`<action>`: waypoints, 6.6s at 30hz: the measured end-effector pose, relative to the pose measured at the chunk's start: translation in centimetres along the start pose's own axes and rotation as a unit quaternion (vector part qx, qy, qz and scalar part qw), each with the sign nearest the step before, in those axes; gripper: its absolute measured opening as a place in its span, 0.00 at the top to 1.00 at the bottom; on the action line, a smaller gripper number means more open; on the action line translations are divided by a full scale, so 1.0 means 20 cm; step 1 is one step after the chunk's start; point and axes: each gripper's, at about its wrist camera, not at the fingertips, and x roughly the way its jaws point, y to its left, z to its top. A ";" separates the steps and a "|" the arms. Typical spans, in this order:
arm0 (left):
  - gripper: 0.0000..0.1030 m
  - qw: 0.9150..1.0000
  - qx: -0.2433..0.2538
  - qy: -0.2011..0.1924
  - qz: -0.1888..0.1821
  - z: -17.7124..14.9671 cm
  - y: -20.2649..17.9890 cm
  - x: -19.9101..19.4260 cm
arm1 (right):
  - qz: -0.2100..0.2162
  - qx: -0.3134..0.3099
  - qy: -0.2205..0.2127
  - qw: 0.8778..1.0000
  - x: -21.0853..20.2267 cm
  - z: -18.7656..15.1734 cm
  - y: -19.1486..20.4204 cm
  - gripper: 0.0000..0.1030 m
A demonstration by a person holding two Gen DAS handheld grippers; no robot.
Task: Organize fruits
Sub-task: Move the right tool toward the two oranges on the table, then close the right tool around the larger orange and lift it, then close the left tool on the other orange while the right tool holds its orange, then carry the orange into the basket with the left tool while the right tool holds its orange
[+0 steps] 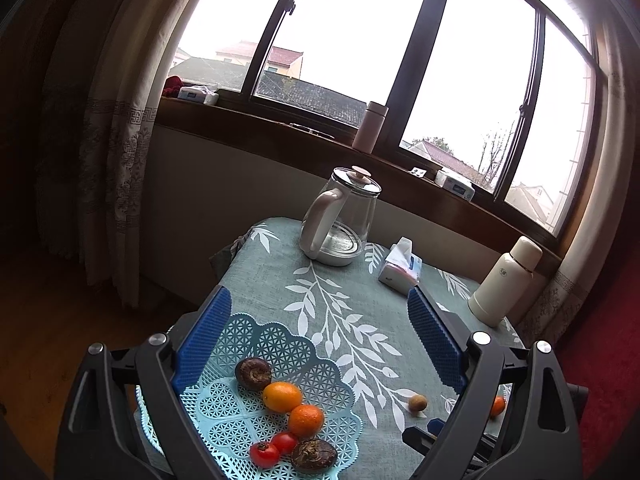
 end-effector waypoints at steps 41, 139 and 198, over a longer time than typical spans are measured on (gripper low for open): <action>0.11 0.996 0.070 0.042 -0.023 -0.14 -0.26 0.12 | -0.183 0.210 -0.049 0.959 -0.24 0.01 -1.12 0.51; 0.52 0.930 0.174 0.272 -0.178 -0.87 -1.25 0.82 | -0.206 0.210 -0.116 0.949 -0.35 -0.04 -1.32 0.63; 0.66 0.990 0.111 0.087 -0.018 -0.37 -0.30 0.13 | -0.200 0.184 -0.125 0.954 -0.35 -0.04 -1.27 0.63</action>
